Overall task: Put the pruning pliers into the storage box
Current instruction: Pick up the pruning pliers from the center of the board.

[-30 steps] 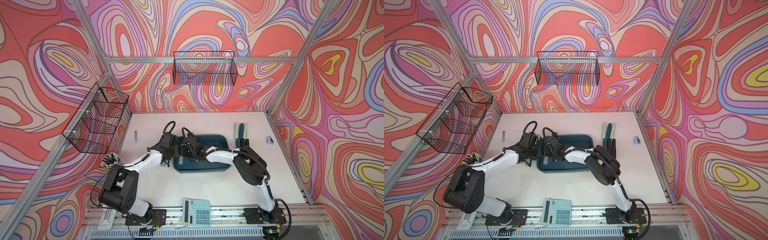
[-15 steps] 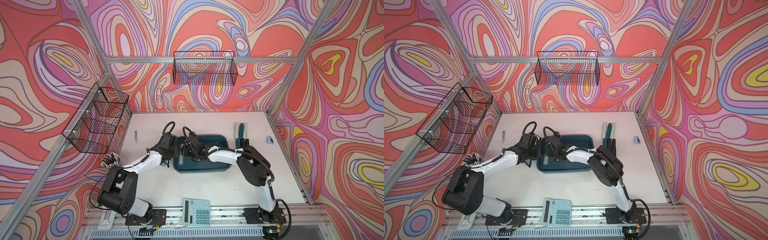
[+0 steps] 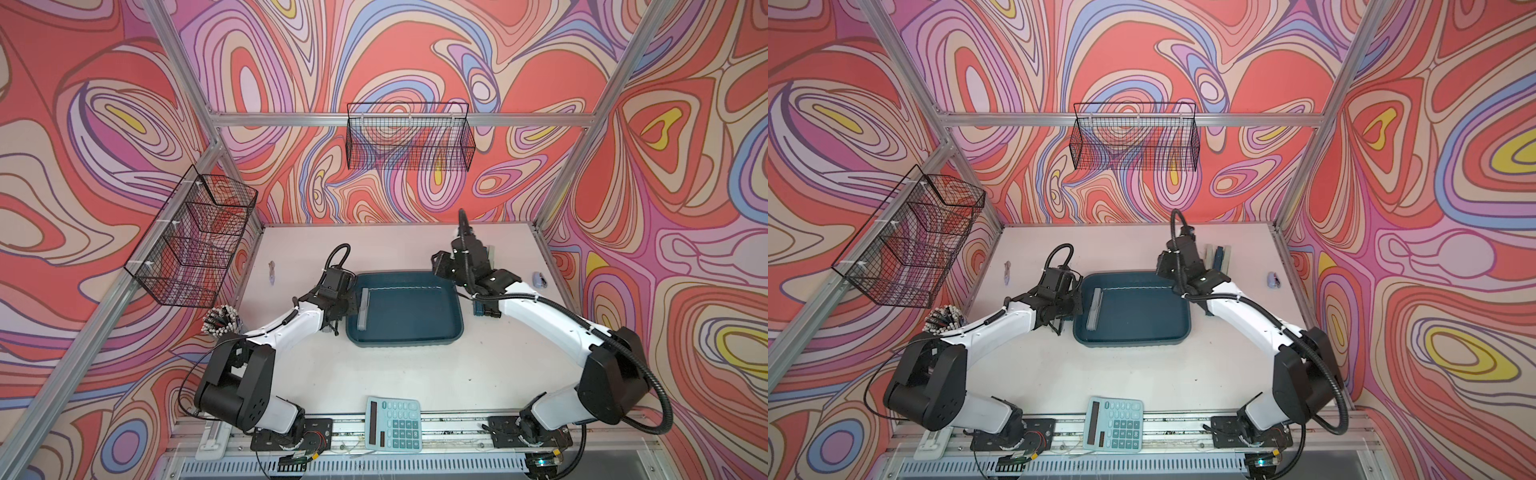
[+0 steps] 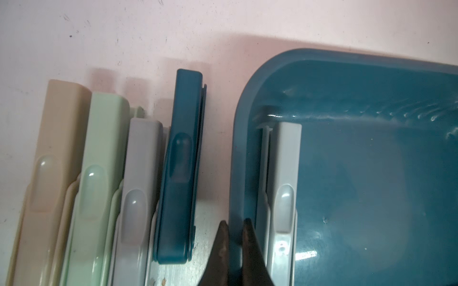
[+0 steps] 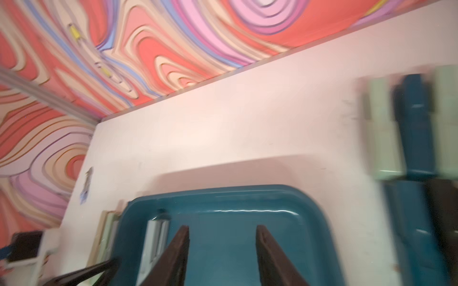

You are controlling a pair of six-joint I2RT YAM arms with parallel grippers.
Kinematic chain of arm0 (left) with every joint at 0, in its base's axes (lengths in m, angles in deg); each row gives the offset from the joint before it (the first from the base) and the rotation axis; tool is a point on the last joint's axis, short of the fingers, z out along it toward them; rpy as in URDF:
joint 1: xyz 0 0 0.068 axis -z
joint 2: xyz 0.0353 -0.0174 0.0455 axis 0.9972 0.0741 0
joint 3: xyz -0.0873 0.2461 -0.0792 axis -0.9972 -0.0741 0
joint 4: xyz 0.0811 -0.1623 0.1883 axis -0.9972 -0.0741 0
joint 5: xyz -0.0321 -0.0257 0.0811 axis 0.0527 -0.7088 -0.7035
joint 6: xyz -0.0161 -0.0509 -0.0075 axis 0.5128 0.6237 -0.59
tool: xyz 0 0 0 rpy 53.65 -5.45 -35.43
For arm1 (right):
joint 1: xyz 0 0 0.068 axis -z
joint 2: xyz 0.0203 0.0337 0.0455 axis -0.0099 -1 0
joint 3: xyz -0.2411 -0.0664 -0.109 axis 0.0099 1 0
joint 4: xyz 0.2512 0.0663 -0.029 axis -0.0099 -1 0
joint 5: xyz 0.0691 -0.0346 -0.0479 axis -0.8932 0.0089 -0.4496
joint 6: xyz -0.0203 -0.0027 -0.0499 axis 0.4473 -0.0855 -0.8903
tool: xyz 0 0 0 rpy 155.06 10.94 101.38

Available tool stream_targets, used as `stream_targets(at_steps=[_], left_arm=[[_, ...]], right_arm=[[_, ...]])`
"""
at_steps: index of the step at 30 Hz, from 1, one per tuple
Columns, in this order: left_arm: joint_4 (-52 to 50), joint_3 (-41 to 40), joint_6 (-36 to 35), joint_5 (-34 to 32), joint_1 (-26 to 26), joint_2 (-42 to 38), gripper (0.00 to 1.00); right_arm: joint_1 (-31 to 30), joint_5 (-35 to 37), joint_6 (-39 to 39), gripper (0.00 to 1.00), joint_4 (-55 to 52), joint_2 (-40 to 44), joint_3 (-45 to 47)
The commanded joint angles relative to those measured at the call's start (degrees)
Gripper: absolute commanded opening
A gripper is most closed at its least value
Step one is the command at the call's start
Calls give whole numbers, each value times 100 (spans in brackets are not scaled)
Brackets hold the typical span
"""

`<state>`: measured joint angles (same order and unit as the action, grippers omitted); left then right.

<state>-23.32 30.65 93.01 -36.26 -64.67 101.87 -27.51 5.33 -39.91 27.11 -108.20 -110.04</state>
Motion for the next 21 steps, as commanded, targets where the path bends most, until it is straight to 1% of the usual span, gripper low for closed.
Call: stream_targets(at_steps=[1,3,5,9,13,17,21], left_arm=[[-69,73,-194,-56,35,72,0],[-130,139,-261,-102,29,92,0],[-137,144,-305,-130,30,60,0],[-176,123,-353,-158,17,30,0],[-143,101,-351,-152,-32,77,0],[-72,62,-309,-124,-35,147,0],[-113,144,-332,-123,-47,217,0]], right_arm=[[407,36,-146,46,-773,329,446],[670,-99,-373,46,-996,463,684],[921,-28,-553,46,-1423,509,770],[1390,-390,-680,48,-1613,749,1179],[1402,-397,-668,49,-1740,714,1464],[1401,-515,-564,51,-1427,647,1852],[1402,-670,-455,52,-1051,400,2036]])
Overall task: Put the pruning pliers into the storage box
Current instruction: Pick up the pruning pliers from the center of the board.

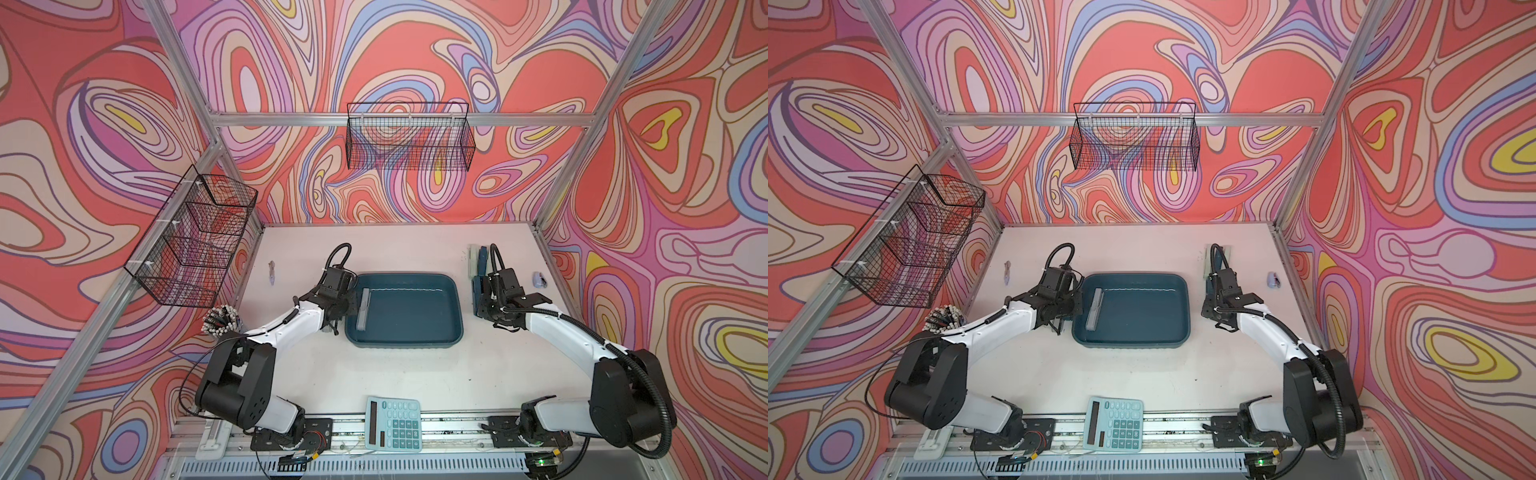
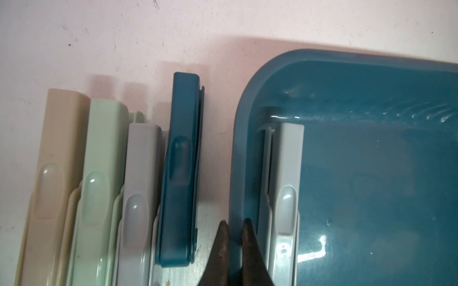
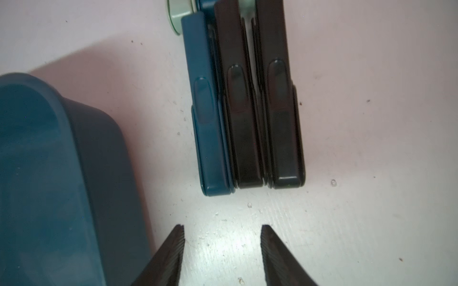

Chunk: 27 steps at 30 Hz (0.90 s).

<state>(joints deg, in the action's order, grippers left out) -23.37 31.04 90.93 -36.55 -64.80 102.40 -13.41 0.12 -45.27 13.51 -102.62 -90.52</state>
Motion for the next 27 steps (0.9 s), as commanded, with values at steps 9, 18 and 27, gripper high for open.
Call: stream_targets(at_steps=[9,18,27], left_arm=[[-155,75,-128,-137,-84,147,0],[-214,128,-145,-165,-99,189,0],[-215,145,-114,-134,-93,203,0]], right_arm=[[9,-184,80,54,766,-782,43],[27,-106,4,54,1143,-1190,-46],[27,-681,-198,51,1503,-1260,-96]])
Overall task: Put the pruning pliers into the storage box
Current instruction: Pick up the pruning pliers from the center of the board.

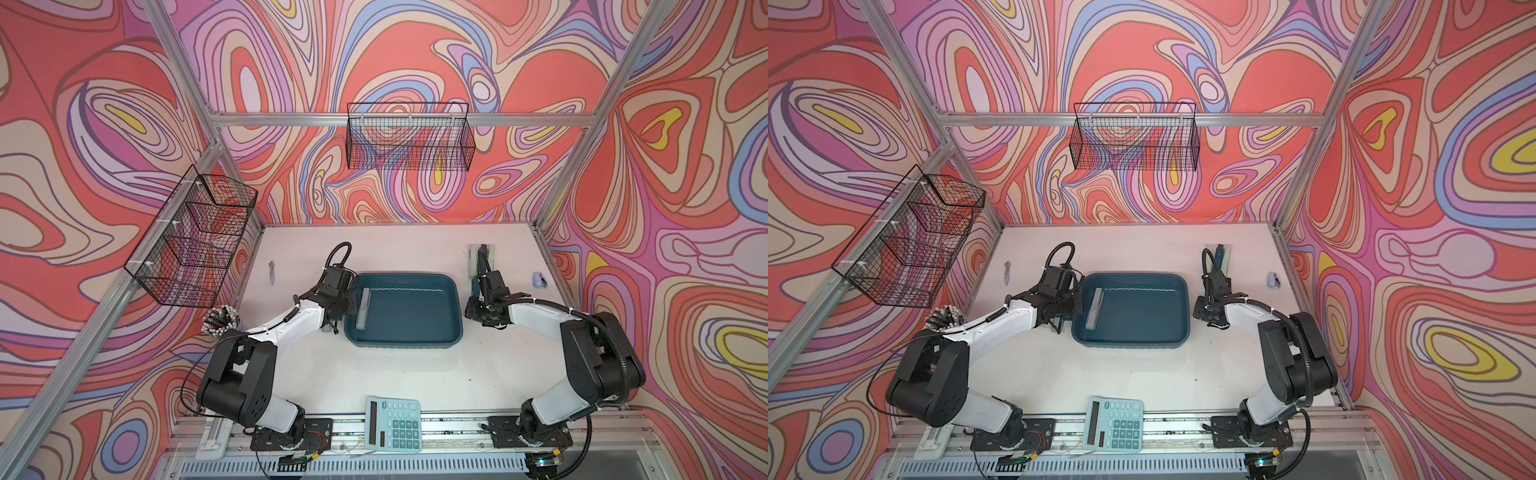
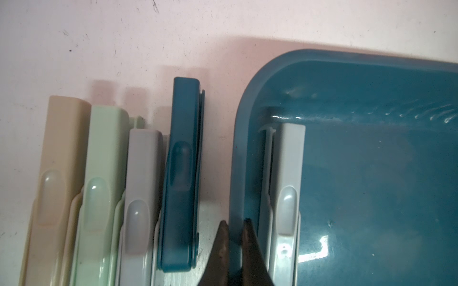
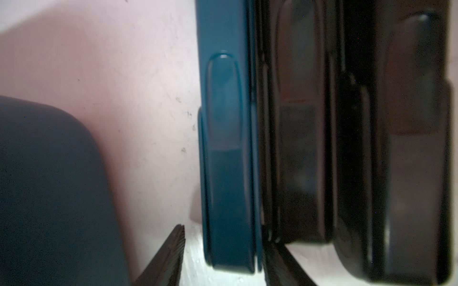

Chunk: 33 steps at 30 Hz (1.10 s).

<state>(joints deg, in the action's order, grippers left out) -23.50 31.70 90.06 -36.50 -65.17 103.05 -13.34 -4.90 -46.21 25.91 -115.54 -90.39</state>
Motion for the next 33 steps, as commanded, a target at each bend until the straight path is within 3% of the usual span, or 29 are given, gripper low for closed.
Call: stream_targets(at_steps=[1,15,33], left_arm=[[-198,80,-34,-143,-55,149,0],[-203,124,-80,-116,-58,213,0],[-187,29,-80,-130,-62,219,0]], right_arm=[[21,-183,-115,51,279,66,-96],[21,447,11,49,-34,-239,-545],[12,915,144,34,41,-429,-652]])
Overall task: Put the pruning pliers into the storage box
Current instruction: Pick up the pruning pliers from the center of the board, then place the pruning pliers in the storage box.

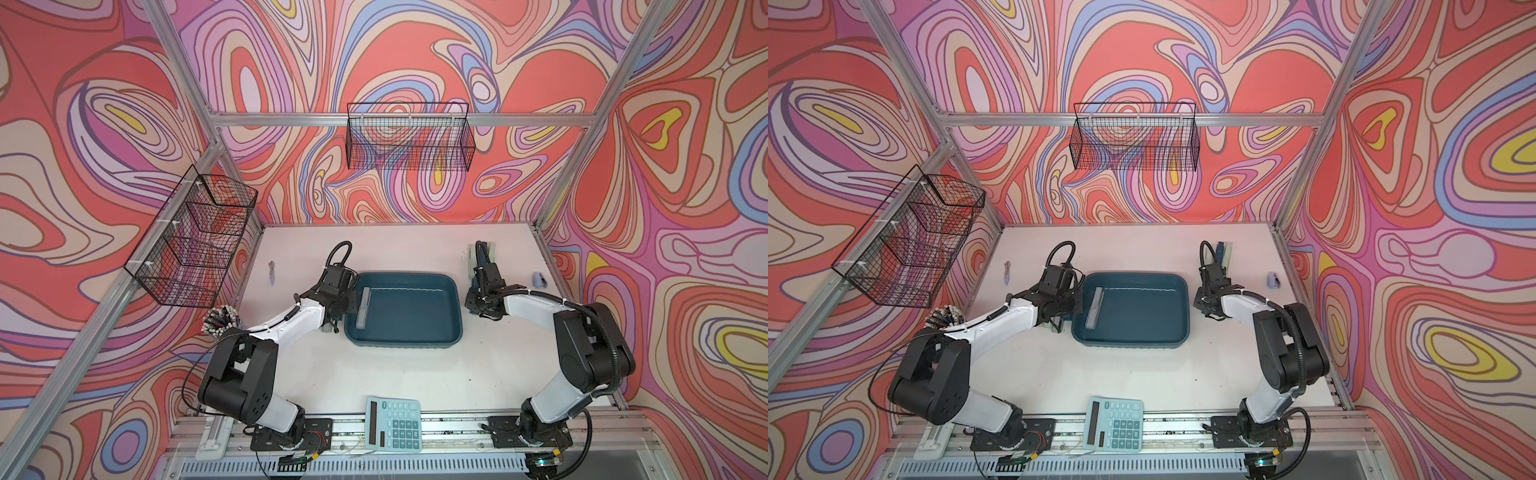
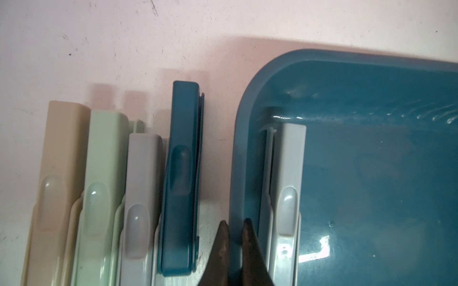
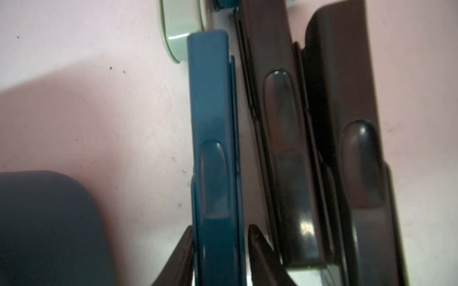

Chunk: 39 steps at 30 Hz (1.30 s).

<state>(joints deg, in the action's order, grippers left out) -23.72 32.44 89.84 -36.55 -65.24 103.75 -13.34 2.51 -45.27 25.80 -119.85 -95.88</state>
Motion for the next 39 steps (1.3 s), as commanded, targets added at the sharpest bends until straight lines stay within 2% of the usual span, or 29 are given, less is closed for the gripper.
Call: stream_targets(at_steps=[1,8,17,21,26,30,39], left_arm=[[-161,-56,-45,-121,-53,151,0],[-163,-56,-41,-115,-49,126,0],[-112,-65,44,-29,-54,181,0],[-87,-66,79,-15,-49,213,0],[-6,-62,146,105,-51,312,0],[3,-16,194,134,-55,311,0],[-85,38,256,185,-53,269,0]], right_arm=[[13,166,37,33,60,1,-105],[0,3,-12,23,23,153,-131],[-210,-2,-98,22,-490,810,-364],[-789,427,-102,22,-987,1034,-710],[-1543,529,227,22,-1020,1173,-1000],[-2103,656,419,22,-932,993,-1196],[-3003,394,1005,22,-132,111,-1231]])
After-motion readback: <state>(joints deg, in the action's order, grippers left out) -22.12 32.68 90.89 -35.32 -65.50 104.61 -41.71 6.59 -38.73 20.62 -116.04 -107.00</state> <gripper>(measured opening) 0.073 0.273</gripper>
